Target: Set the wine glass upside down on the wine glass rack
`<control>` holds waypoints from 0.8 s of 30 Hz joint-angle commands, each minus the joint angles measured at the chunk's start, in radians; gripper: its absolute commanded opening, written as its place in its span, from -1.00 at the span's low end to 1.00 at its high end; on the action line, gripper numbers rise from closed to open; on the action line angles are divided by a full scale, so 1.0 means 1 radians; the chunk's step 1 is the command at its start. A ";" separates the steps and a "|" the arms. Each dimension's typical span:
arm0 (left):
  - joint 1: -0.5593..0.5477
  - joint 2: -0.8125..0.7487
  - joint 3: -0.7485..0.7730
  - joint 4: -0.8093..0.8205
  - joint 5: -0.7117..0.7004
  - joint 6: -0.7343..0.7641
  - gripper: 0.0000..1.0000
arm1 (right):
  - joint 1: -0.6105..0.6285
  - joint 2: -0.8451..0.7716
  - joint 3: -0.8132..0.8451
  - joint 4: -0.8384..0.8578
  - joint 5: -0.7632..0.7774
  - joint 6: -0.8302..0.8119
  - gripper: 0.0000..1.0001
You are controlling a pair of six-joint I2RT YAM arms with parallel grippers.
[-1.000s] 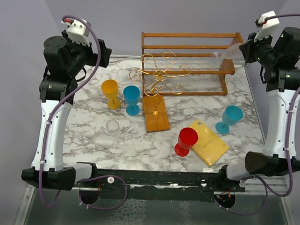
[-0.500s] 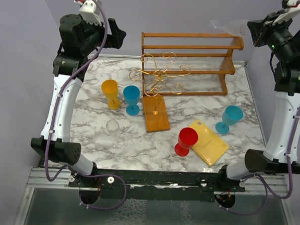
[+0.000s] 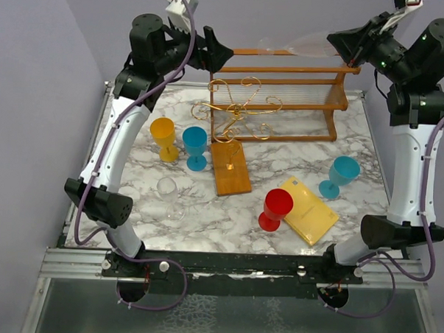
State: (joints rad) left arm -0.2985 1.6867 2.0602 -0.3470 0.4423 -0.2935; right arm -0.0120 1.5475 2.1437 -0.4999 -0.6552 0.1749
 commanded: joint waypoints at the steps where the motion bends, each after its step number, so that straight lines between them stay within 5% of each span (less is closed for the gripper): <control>1: -0.037 0.049 0.058 0.096 0.094 -0.090 0.88 | 0.029 0.002 -0.013 0.084 -0.112 0.075 -0.98; 24: -0.060 0.117 -0.043 0.204 0.235 -0.344 -0.11 | 0.033 -0.065 -0.145 0.137 -0.181 0.109 -0.98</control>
State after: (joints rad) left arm -0.3538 1.8061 2.0445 -0.1940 0.6231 -0.5911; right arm 0.0185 1.5181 2.0068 -0.4091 -0.8219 0.2687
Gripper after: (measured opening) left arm 0.467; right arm 0.023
